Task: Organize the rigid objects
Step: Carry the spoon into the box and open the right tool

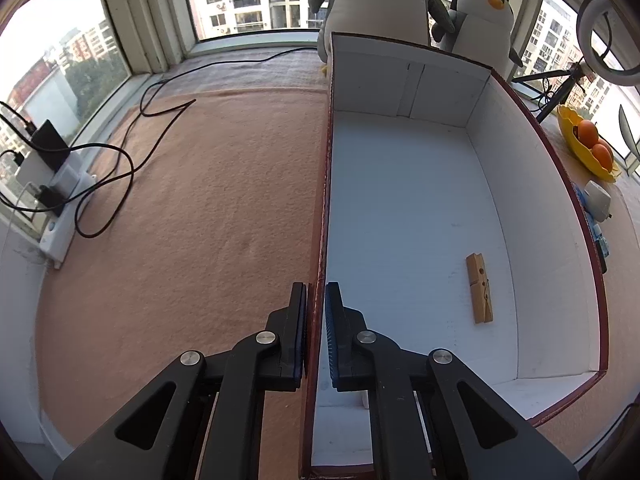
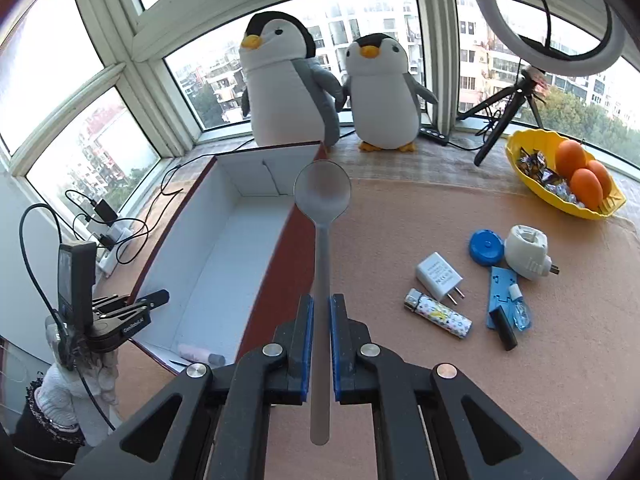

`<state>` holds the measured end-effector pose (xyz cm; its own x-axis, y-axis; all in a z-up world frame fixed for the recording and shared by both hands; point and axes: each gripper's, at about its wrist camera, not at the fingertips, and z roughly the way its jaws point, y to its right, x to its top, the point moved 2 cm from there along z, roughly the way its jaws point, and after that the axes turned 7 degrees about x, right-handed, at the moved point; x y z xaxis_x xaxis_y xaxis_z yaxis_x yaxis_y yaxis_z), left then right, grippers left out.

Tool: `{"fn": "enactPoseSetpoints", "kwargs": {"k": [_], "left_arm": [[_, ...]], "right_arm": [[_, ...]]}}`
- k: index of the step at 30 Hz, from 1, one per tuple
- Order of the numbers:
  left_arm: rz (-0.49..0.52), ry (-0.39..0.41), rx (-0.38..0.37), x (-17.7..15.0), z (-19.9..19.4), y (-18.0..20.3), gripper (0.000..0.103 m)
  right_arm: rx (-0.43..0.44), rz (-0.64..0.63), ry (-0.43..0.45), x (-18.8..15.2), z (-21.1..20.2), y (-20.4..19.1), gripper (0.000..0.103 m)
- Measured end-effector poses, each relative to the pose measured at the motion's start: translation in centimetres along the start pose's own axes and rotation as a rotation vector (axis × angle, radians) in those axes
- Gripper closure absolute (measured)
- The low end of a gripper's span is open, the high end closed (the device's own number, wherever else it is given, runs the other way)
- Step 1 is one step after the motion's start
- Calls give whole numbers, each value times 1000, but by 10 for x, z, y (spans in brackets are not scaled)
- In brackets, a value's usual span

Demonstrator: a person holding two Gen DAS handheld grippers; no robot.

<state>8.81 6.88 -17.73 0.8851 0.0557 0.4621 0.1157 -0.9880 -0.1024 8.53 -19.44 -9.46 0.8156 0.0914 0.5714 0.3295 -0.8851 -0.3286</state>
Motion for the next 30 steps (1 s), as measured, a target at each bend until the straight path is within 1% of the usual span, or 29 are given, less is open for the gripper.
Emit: {"fn": "enactPoseSetpoints", "kwargs": {"k": [6,12,21,30], "left_arm": [[-5,5,-15,1,1,-3,98],[-7,18,-27,1,1,-4,99],[-6,29,-38,1,1,-4,99],[-1,32,-41,0,2,-5,99]], "right_arm": [[54,-44,-16,6,21,-44,96],[62,-71,-41,11,46,-71,96],[19,-85,-87,10,79,-83,96],[-14,-90,-126,5,103,-85,96]]}}
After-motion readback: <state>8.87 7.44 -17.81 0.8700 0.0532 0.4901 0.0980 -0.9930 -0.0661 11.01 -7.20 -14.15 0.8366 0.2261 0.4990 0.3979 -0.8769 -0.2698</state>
